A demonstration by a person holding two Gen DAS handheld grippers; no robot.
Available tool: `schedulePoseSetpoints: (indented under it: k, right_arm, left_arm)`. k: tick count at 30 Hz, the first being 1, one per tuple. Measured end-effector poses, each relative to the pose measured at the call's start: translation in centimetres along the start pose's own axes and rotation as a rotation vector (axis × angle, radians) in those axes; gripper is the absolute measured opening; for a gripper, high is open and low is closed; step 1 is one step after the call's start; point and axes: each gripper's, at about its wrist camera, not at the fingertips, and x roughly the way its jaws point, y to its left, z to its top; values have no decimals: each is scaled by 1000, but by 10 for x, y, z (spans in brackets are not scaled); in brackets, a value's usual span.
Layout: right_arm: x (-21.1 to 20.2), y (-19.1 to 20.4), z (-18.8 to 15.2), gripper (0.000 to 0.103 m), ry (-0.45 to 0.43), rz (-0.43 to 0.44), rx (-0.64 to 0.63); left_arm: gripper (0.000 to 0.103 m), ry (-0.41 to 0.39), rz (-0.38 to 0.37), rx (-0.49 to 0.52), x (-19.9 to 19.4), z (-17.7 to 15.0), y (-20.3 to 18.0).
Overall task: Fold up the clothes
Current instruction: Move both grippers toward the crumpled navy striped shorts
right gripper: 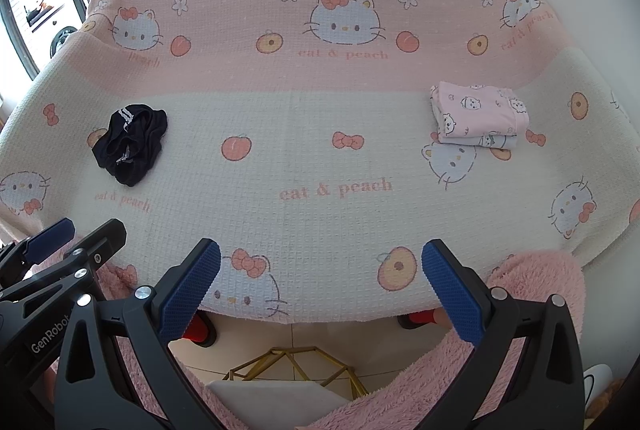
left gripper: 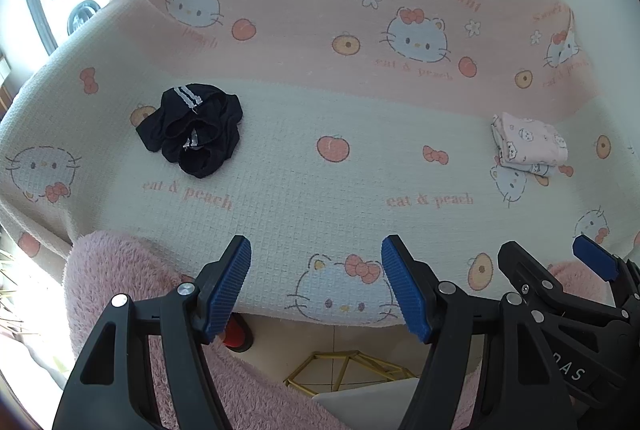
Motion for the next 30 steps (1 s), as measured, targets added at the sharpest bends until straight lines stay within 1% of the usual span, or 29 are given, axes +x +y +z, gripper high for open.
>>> schedulePoseSetpoints:
  k: [4, 9, 12, 15, 16, 19, 24, 26, 28, 30]
  right_arm:
    - [-3, 0, 2, 102, -9, -5, -3]
    - [0, 0, 1, 102, 2, -4, 1]
    - [2, 3, 4, 102, 9, -1, -13]
    - [4, 7, 12, 102, 12, 21, -49]
    - [2, 10, 15, 102, 2, 48, -63]
    - [1, 24, 29, 102, -28, 80, -107]
    - [-3, 57, 59, 102, -92, 48, -212]
    - [-3, 71, 69, 102, -131, 61, -236]
    - [6, 90, 78, 102, -132, 66, -268]
    - [17, 111, 84, 102, -125, 74, -307]
  left_arm:
    - [70, 3, -4, -6, 3, -1, 0]
    - [70, 4, -12, -1, 5, 2, 4]
    - [70, -3, -7, 33, 4, 9, 2]
    - [70, -41, -4, 76, 0, 20, 6]
    - [70, -53, -16, 75, -2, 24, 11]
    - [70, -78, -56, 38, -3, 39, 31]
    - [70, -106, -82, -40, 4, 64, 76]
    - [70, -100, -40, -54, 15, 74, 95]
    - [70, -90, -4, -71, 26, 87, 114]
    - [70, -78, 11, -105, 38, 101, 136]
